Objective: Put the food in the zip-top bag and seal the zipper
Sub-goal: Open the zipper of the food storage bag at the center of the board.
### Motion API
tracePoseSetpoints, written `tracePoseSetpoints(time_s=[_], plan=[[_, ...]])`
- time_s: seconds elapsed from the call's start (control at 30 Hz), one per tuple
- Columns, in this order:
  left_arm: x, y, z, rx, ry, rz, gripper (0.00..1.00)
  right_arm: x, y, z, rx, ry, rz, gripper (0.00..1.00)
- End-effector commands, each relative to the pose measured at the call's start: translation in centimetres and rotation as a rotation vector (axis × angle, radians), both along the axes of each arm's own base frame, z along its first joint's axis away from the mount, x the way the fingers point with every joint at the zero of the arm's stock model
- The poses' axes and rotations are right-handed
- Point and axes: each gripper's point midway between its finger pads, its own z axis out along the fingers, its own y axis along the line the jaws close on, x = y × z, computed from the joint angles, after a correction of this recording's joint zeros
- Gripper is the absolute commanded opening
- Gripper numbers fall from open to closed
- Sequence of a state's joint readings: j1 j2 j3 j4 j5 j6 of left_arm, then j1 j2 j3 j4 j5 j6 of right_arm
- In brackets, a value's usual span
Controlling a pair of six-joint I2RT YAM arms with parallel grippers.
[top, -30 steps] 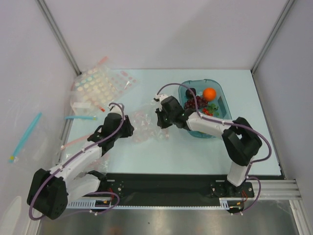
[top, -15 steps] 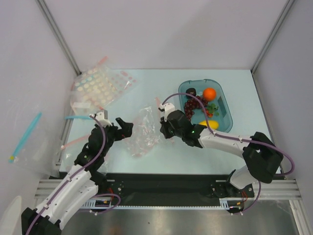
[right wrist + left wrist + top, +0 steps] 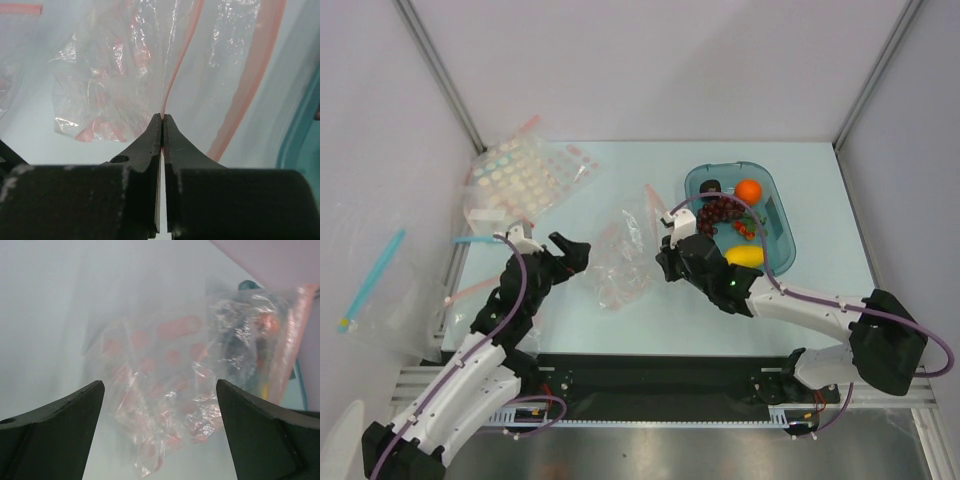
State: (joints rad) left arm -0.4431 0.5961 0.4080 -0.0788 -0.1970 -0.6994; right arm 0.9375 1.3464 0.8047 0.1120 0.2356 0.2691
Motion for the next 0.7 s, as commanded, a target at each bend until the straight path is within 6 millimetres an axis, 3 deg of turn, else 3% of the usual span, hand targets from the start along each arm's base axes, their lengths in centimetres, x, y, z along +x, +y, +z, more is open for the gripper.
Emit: tracePoseSetpoints(time_s=[0.0,0.07,0.17,0.3,0.37,0.4,0.43,0.5,0.53,0.57,0.67], plan=[[0.5,1.8,1.5,-0.103,0.085,0.183,1.00,1.0,-1.6,3.3,0.086,-0.094,-0.107,0.01],[0.7,1.8,2.8,-0.076,0.036,0.161,1.00,0.9,-1.9,4.0,0.105,-0.115,-0.116,0.04],[0.6,0.2,4.6,-0.135,-0.037,0.078,1.00,0.7,-2.3,4.6,0.126,-0.138,-0.112,0.05],[0.8,-3.5,7.1,-0.154,-0.053,-0.075,0.99,0.5,-2.7,5.4,0.145,-0.161,-0.113,0.03],[0.9,-5.8,7.5,-0.118,-0.038,-0.149,0.99,0.5,-2.9,5.5,0.151,-0.172,-0.114,0.02],[1.2,-6.8,8.9,-0.119,-0.050,-0.174,0.98,0.4,-2.9,5.6,0.150,-0.180,-0.112,0.02],[1.4,-8.5,7.8,-0.091,-0.012,-0.219,0.98,0.3,-2.8,5.7,0.153,-0.184,-0.104,0.02],[1.6,-10.2,8.7,-0.100,-0.041,-0.273,0.97,0.2,-2.8,5.6,0.149,-0.194,-0.096,0.02],[1.4,-11.4,8.1,-0.092,-0.036,-0.321,0.96,0.1,-2.6,5.6,0.148,-0.197,-0.088,0.02],[1.5,-12.0,9.0,-0.111,-0.085,-0.341,0.96,0.1,-2.6,5.6,0.148,-0.200,-0.086,0.02],[1.1,-13.1,8.4,-0.075,-0.123,-0.379,0.95,-0.1,-1.9,5.2,0.130,-0.202,-0.056,0.02]])
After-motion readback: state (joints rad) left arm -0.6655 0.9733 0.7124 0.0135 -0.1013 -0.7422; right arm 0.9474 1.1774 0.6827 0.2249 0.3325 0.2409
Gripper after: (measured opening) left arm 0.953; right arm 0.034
